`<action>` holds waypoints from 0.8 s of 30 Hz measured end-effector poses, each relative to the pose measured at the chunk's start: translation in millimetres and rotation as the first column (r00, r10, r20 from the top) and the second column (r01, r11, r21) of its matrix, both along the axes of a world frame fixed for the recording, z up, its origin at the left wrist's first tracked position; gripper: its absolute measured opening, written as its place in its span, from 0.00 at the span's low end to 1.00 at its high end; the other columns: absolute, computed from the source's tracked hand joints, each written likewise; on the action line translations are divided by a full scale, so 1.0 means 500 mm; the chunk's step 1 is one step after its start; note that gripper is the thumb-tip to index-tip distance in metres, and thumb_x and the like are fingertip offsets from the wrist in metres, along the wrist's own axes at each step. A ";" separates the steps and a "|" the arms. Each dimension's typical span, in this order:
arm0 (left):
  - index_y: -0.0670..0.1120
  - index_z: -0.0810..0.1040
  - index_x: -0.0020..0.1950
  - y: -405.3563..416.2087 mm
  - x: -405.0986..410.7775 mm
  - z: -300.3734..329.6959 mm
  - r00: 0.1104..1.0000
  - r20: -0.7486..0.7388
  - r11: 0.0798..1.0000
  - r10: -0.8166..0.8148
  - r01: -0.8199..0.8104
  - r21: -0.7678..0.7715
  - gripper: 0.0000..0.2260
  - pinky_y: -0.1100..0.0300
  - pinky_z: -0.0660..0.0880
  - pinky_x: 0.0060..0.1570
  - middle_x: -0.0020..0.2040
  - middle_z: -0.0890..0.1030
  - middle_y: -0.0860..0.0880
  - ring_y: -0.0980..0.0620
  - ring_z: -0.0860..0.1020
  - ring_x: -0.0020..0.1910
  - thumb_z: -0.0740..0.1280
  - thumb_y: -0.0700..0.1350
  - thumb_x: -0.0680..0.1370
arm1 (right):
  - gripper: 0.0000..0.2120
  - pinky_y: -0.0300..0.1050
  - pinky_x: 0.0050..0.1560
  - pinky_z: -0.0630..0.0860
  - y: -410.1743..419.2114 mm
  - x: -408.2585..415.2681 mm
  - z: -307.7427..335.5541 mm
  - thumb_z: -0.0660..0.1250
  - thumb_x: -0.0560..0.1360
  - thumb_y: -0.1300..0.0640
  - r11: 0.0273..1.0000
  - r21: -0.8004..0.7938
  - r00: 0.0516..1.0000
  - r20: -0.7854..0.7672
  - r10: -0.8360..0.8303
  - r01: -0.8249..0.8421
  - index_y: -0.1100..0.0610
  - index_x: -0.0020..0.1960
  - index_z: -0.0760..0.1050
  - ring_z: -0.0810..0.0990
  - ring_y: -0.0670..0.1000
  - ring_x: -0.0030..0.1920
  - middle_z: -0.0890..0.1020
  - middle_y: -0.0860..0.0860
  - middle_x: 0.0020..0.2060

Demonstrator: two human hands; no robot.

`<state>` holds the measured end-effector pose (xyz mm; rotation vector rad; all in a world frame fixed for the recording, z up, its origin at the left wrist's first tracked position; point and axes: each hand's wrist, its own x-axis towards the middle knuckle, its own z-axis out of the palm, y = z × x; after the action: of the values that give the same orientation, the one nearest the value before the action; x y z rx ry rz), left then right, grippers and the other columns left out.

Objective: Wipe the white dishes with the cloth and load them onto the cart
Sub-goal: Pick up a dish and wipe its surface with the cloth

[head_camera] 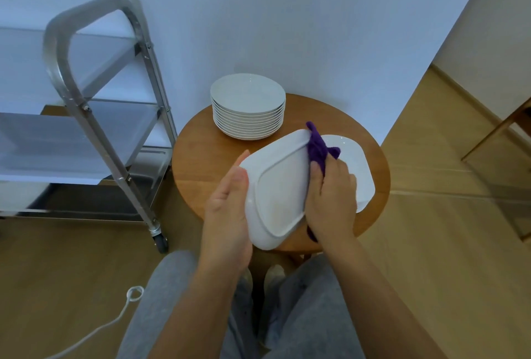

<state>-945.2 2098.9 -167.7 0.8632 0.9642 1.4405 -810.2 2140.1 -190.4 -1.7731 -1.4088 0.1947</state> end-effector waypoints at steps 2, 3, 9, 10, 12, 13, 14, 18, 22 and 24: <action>0.69 0.73 0.54 -0.001 0.030 0.003 0.987 -0.156 0.998 0.030 -0.022 0.051 0.11 0.59 0.79 0.47 0.56 0.79 0.59 0.54 0.78 0.54 0.59 0.57 0.74 | 0.15 0.45 0.52 0.75 -0.017 -0.025 0.003 0.52 0.81 0.48 0.999 -0.048 0.984 -0.178 -0.007 -0.001 0.52 0.62 0.69 0.74 0.50 0.54 0.76 0.49 0.54; 0.70 0.72 0.53 0.000 0.041 0.006 0.975 -0.216 0.996 0.051 -0.033 0.085 0.10 0.64 0.79 0.48 0.55 0.78 0.64 0.57 0.77 0.55 0.59 0.56 0.75 | 0.12 0.40 0.50 0.75 -0.028 -0.037 0.006 0.52 0.81 0.47 0.997 -0.075 0.960 -0.281 -0.005 -0.017 0.49 0.58 0.70 0.75 0.48 0.52 0.76 0.47 0.50; 0.70 0.63 0.60 -0.003 0.079 0.014 0.806 -0.592 0.966 0.029 0.130 0.224 0.15 0.70 0.76 0.48 0.44 0.78 0.71 0.68 0.77 0.51 0.53 0.61 0.73 | 0.30 0.47 0.56 0.77 -0.082 -0.045 0.039 0.54 0.64 0.27 0.973 -0.010 0.467 -0.878 0.102 -0.232 0.41 0.59 0.72 0.80 0.47 0.53 0.81 0.44 0.52; 0.70 0.64 0.60 -0.004 0.084 0.012 0.752 -0.659 0.956 0.016 0.182 0.230 0.15 0.65 0.77 0.50 0.45 0.79 0.68 0.65 0.78 0.50 0.52 0.61 0.73 | 0.36 0.50 0.56 0.77 -0.082 -0.037 0.043 0.58 0.59 0.24 0.967 0.002 0.443 -0.888 0.120 -0.257 0.42 0.60 0.72 0.80 0.49 0.53 0.81 0.46 0.52; 0.65 0.68 0.64 -0.002 0.094 0.010 0.599 -0.801 0.928 -0.007 0.301 0.217 0.17 0.51 0.71 0.63 0.54 0.81 0.58 0.58 0.78 0.56 0.50 0.60 0.76 | 0.44 0.53 0.55 0.78 -0.079 -0.016 0.045 0.66 0.53 0.26 0.967 -0.042 0.426 -0.902 0.071 -0.249 0.47 0.63 0.71 0.81 0.52 0.53 0.82 0.49 0.52; 0.60 0.71 0.65 0.004 0.097 0.009 0.497 -0.867 0.912 -0.016 0.363 0.191 0.19 0.47 0.64 0.69 0.59 0.80 0.56 0.57 0.76 0.61 0.49 0.60 0.78 | 0.42 0.53 0.53 0.79 -0.078 -0.004 0.042 0.68 0.53 0.28 0.970 -0.070 0.390 -0.921 0.028 -0.234 0.48 0.62 0.72 0.82 0.52 0.51 0.83 0.49 0.51; 0.57 0.73 0.65 0.013 0.101 0.008 0.404 -0.914 0.897 -0.028 0.414 0.155 0.21 0.45 0.56 0.72 0.61 0.79 0.56 0.56 0.73 0.64 0.48 0.59 0.79 | 0.38 0.51 0.49 0.80 -0.076 0.011 0.034 0.70 0.55 0.32 0.970 -0.090 0.336 -0.942 -0.009 -0.225 0.48 0.60 0.74 0.83 0.52 0.49 0.84 0.50 0.48; 0.58 0.73 0.65 0.031 0.123 -0.001 0.334 -0.941 0.832 -0.051 0.536 0.145 0.21 0.46 0.39 0.73 0.65 0.69 0.66 0.58 0.62 0.72 0.55 0.55 0.74 | 0.15 0.46 0.39 0.79 -0.070 0.060 -0.004 0.68 0.72 0.49 0.976 -0.103 0.221 -0.974 -0.058 -0.194 0.55 0.55 0.78 0.84 0.52 0.44 0.84 0.53 0.44; 0.55 0.76 0.60 0.036 0.144 -0.017 0.675 -0.731 0.909 0.102 0.236 0.344 0.17 0.55 0.48 0.72 0.63 0.69 0.67 0.62 0.64 0.69 0.60 0.54 0.72 | 0.16 0.53 0.46 0.80 -0.056 0.114 -0.020 0.66 0.71 0.49 0.984 -0.097 0.234 -0.970 -0.061 -0.148 0.54 0.57 0.78 0.84 0.55 0.47 0.84 0.53 0.48; 0.59 0.66 0.66 0.057 0.149 -0.018 0.703 -0.698 0.983 0.138 -0.009 0.186 0.19 0.54 0.62 0.68 0.67 0.68 0.60 0.57 0.66 0.68 0.62 0.56 0.76 | 0.10 0.48 0.42 0.78 -0.048 0.151 -0.024 0.64 0.75 0.52 0.989 -0.116 0.288 -0.954 -0.086 -0.090 0.52 0.54 0.79 0.84 0.52 0.45 0.85 0.51 0.46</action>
<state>-870.8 2127.3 -176.6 1.5967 1.4729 1.2683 -734.8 2115.9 -202.2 -1.2636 -0.4452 1.2103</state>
